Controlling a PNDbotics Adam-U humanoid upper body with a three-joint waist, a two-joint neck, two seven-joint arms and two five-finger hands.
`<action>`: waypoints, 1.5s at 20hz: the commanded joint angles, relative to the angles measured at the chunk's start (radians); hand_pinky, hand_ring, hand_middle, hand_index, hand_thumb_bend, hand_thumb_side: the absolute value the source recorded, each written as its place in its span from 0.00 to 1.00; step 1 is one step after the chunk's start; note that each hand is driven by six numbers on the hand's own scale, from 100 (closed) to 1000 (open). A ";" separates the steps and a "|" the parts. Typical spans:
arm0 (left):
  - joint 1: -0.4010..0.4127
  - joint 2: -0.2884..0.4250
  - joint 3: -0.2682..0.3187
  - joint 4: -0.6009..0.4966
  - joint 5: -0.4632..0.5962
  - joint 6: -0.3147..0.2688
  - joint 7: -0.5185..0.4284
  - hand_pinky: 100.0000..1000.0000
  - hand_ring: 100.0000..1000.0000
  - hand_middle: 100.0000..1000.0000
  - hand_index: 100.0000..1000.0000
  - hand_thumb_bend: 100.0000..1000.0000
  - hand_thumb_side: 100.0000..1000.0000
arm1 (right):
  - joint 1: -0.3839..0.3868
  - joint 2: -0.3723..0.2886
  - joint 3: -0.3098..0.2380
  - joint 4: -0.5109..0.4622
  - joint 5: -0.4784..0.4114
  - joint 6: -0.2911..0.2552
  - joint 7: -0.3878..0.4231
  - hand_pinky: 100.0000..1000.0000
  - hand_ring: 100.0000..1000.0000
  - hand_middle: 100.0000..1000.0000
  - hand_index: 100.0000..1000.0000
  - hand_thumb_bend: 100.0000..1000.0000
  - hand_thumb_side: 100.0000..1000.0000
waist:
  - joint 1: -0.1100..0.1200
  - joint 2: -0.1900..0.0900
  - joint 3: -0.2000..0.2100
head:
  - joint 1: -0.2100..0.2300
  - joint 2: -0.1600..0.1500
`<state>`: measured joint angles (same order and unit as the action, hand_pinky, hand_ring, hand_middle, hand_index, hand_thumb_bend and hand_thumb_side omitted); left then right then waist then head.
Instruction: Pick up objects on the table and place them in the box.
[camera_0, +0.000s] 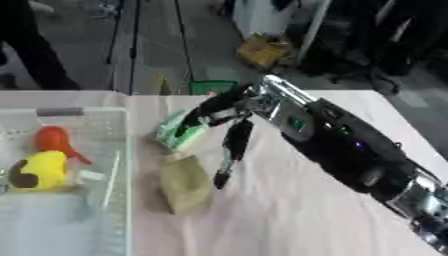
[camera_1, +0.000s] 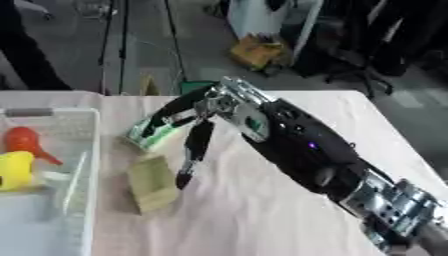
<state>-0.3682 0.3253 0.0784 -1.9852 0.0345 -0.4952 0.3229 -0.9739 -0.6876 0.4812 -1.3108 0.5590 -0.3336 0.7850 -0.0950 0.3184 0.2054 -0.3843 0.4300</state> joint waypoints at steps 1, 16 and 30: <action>-0.004 0.007 0.011 -0.015 -0.002 0.004 0.002 0.94 0.93 1.00 0.93 0.00 1.00 | -0.009 -0.012 -0.008 -0.024 0.037 -0.066 0.028 1.00 1.00 0.94 1.00 0.87 0.56 | 0.008 -0.025 -0.003 | 0.027 -0.050; 0.012 -0.003 0.011 -0.015 -0.013 0.009 0.005 0.94 0.93 1.00 0.93 0.00 1.00 | 0.034 -0.012 0.014 -0.071 0.120 -0.076 -0.093 1.00 0.99 0.92 1.00 0.86 0.61 | 0.021 -0.020 -0.023 | 0.128 -0.096; 0.105 -0.003 0.043 -0.015 -0.064 0.007 0.038 0.94 0.93 1.00 0.93 0.00 1.00 | 0.096 -0.065 0.058 -0.284 0.060 -0.009 -0.103 1.00 0.99 0.91 1.00 0.85 0.68 | 0.036 -0.045 -0.059 | 0.231 -0.007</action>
<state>-0.2602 0.3114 0.1090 -1.9852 -0.0200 -0.4857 0.3528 -0.8660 -0.7179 0.5462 -1.5571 0.6306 -0.3534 0.6848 -0.0634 0.2957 0.1459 -0.1640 0.4110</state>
